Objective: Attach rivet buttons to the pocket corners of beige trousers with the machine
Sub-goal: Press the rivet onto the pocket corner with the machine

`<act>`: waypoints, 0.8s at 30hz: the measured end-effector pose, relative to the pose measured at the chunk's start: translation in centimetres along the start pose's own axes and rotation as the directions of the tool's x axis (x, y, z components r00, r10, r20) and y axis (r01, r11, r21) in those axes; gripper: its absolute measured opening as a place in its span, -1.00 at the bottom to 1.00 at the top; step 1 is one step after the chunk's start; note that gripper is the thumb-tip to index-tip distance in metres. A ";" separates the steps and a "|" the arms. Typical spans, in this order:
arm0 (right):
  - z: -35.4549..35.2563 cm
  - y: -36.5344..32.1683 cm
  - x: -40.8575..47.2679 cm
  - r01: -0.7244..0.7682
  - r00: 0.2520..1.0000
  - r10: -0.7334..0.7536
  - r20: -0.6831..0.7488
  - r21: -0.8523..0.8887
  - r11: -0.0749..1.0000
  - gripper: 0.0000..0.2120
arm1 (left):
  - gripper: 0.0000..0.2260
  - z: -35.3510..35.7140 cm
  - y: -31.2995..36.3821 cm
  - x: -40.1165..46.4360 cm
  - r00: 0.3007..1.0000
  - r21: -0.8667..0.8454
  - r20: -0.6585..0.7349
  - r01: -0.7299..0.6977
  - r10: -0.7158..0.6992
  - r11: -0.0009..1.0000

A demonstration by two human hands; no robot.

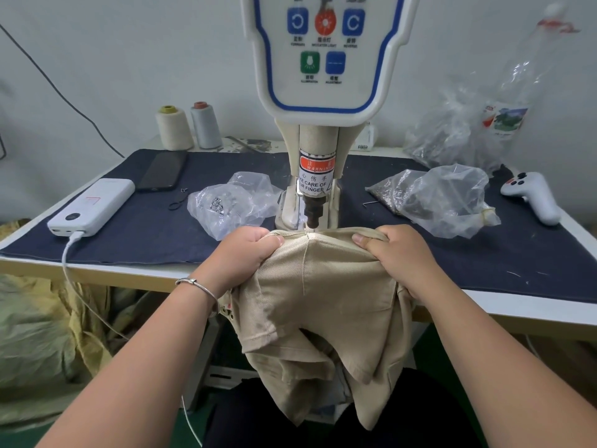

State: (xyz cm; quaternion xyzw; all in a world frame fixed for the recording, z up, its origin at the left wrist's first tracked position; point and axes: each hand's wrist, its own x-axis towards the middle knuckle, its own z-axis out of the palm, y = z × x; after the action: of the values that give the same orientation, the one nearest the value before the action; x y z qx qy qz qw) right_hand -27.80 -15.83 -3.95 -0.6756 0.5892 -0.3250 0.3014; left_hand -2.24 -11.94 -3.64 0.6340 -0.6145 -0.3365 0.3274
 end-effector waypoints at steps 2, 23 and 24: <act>0.0 0.1 0.0 -0.006 1.000 0.006 -0.001 0.010 1.000 -0.61 | -0.65 0.0 0.0 0.0 1.000 -0.014 0.003 -0.001 0.001 1.000; -0.4 0.6 -0.5 0.026 1.000 -0.024 -0.012 0.160 0.987 -0.59 | -0.45 0.0 -0.3 -1.1 0.996 -0.214 0.053 -0.065 0.078 0.975; -0.4 0.7 -0.6 0.026 1.000 -0.026 -0.007 0.175 0.984 -0.57 | -0.46 -0.1 -0.4 -1.1 0.995 -0.217 0.058 -0.066 0.081 0.974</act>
State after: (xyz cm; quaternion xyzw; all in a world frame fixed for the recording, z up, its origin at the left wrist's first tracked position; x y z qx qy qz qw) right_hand -28.59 -15.35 -4.29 -0.6533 0.5503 -0.3810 0.3539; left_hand -2.01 -10.83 -3.88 0.5602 -0.6081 -0.4096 0.3855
